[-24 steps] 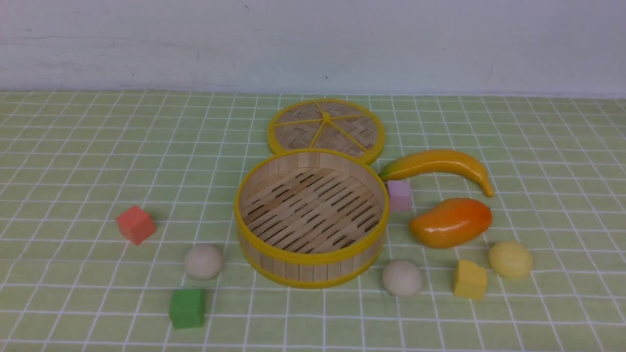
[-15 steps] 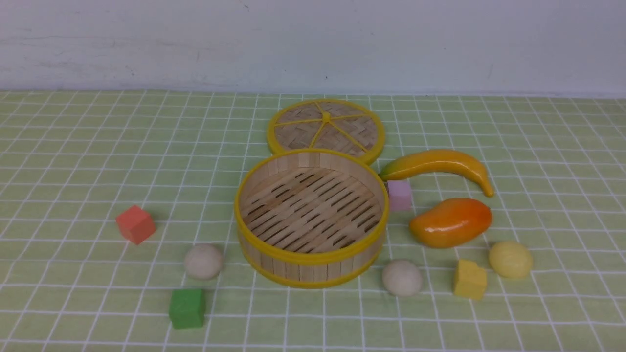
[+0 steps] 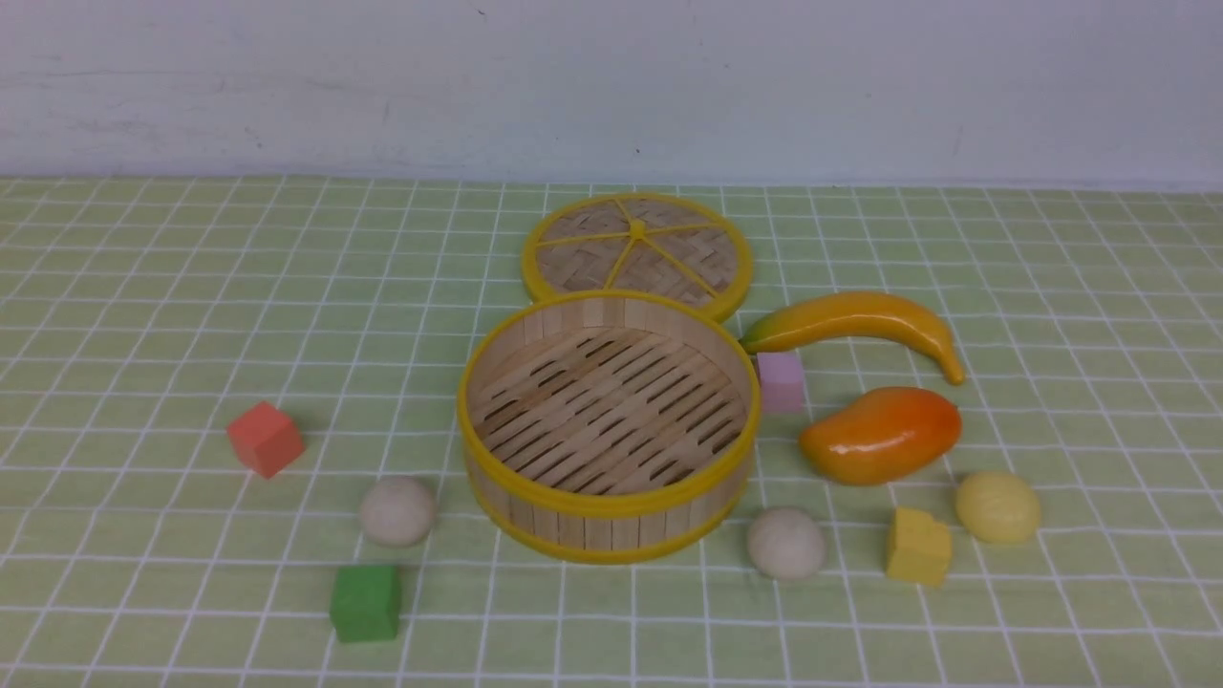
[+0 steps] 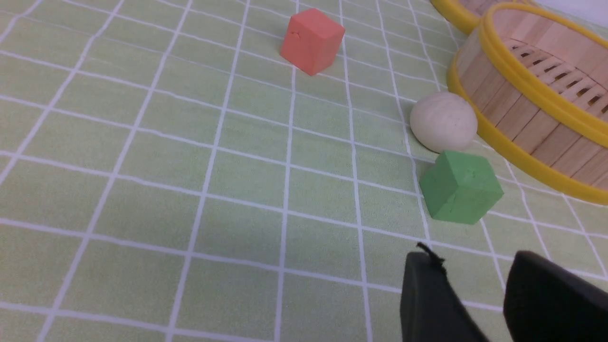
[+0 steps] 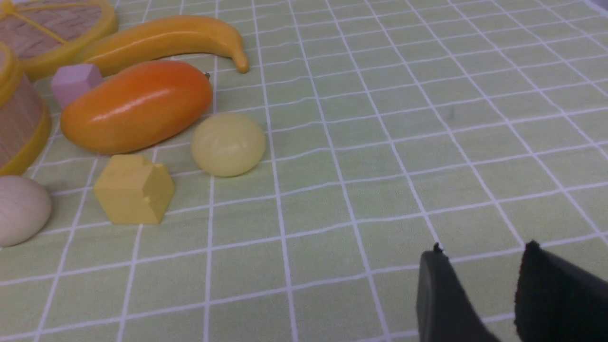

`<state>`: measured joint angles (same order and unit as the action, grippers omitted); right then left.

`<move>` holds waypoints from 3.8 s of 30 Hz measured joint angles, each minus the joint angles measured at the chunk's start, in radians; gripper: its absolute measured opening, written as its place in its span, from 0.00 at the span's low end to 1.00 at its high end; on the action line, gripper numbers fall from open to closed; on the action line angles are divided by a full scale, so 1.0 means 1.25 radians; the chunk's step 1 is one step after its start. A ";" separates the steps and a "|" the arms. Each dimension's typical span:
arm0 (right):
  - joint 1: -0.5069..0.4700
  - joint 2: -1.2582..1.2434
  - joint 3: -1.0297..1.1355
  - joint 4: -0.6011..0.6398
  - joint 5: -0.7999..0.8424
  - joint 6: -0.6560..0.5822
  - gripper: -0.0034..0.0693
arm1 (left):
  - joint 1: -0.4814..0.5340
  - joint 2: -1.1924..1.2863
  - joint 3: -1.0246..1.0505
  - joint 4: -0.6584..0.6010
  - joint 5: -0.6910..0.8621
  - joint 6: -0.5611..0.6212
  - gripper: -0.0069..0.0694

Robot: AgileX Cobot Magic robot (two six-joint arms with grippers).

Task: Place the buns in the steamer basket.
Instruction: Use the right arm to grab a steamed stuffed bun

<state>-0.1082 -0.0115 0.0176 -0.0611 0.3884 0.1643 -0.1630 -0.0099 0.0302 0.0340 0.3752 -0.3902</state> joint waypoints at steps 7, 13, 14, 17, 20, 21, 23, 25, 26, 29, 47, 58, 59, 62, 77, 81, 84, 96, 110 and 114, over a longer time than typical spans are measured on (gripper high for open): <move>0.000 0.000 0.000 0.000 0.000 0.000 0.38 | 0.000 0.000 0.000 0.000 0.000 0.000 0.40; 0.000 0.000 0.000 0.000 0.000 0.000 0.38 | -0.001 0.000 0.000 0.000 0.000 0.000 0.40; 0.000 0.000 0.000 0.000 0.000 0.000 0.38 | -0.001 0.000 0.000 0.000 0.000 0.000 0.40; 0.000 0.000 0.002 0.000 -0.015 0.000 0.38 | -0.001 0.000 0.000 0.000 0.000 0.000 0.40; 0.000 0.000 0.008 0.004 -0.102 0.000 0.38 | -0.001 0.000 0.000 0.000 0.000 0.000 0.40; 0.000 0.000 0.008 0.007 -0.143 0.001 0.38 | -0.001 0.000 0.000 0.000 0.000 0.000 0.40; 0.000 0.000 0.008 0.009 -0.186 0.003 0.38 | -0.001 0.000 0.000 0.000 0.000 0.000 0.40; 0.000 0.000 0.008 0.006 -0.270 0.004 0.38 | -0.001 0.000 0.000 0.000 0.000 0.000 0.40; 0.000 0.000 0.008 0.006 -0.293 0.007 0.38 | -0.001 0.000 0.000 0.000 0.000 0.000 0.40; 0.000 0.000 0.008 0.004 -0.411 0.060 0.38 | -0.001 0.000 0.000 0.000 0.000 0.000 0.40; 0.000 0.279 -0.556 0.003 -0.452 0.180 0.38 | -0.001 0.000 0.000 0.001 0.000 0.000 0.40; 0.000 0.728 -0.815 -0.018 -0.020 0.169 0.38 | -0.001 0.000 0.000 0.001 0.000 0.000 0.40; 0.000 0.728 -0.815 -0.018 -0.018 0.168 0.38 | -0.001 0.000 0.000 0.001 0.000 0.000 0.40; 0.020 0.864 -0.815 -0.016 0.017 0.151 0.38 | -0.001 0.000 0.000 0.002 0.000 0.000 0.40; 0.158 1.225 -0.903 0.039 0.260 0.062 0.38 | -0.001 0.000 0.000 0.002 0.000 0.000 0.40; 0.159 1.293 -0.914 0.081 0.248 0.054 0.38 | -0.001 0.000 0.000 0.002 0.000 0.000 0.40; 0.159 1.341 -0.916 0.107 0.224 0.041 0.38 | -0.001 0.000 0.000 0.002 0.000 0.000 0.40; 0.159 1.446 -0.917 0.116 0.164 0.036 0.38 | -0.001 0.000 0.000 0.002 0.000 0.000 0.40; 0.159 1.442 -0.919 0.116 0.177 0.011 0.03 | -0.001 0.000 0.000 0.002 0.000 0.000 0.40; 0.159 1.397 -0.941 0.115 0.216 0.002 0.03 | -0.001 0.000 0.000 0.002 0.000 0.000 0.40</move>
<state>0.0908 1.7346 -1.1583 0.0826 0.6585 0.1675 -0.1638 -0.0099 0.0302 0.0363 0.3752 -0.3902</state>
